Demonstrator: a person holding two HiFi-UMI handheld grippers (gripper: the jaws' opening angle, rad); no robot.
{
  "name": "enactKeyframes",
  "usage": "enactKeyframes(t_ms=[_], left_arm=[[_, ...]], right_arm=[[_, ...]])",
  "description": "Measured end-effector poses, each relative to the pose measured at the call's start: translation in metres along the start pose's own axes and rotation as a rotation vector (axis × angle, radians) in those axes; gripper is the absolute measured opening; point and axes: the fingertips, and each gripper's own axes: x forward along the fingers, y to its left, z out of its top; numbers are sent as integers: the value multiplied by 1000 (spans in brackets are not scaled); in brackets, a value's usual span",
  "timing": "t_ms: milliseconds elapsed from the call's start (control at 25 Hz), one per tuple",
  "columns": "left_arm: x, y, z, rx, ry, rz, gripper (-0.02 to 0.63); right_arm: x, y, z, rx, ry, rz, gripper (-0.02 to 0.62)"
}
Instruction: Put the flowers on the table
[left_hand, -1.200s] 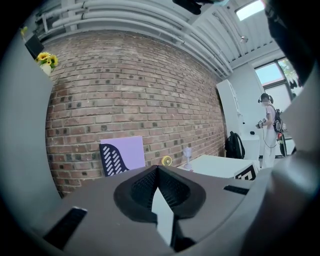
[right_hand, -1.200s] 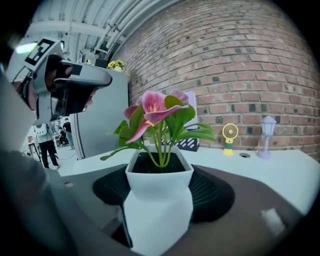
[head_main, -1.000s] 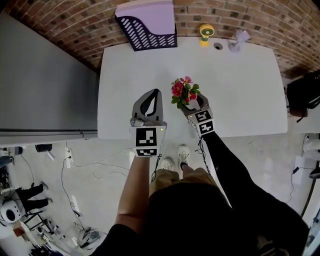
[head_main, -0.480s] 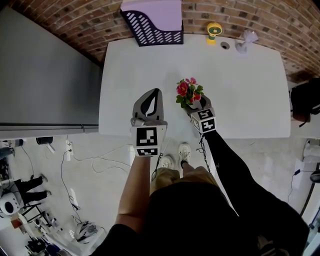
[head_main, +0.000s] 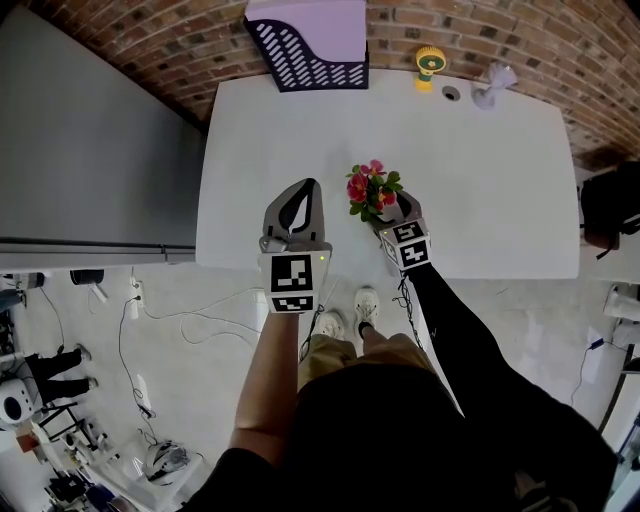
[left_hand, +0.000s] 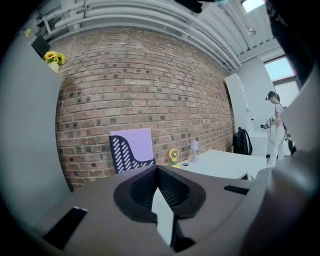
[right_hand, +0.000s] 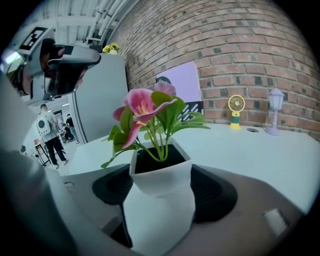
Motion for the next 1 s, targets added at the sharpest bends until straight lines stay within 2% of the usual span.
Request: enactKeyframes(t_ms=[360,680,1000], left_arm=[[-4,1,-1,-5,-4,10,9],[-12,-9,8,12,-20,0,9],[-24,-10,27,-3,-53,17,9]], right_arm=[[-21,-5,-5,13,-3,-27,351],[-64,-15,-7,24,-38,-84,351],[-102,-26,45,-6,-164,-138,351]])
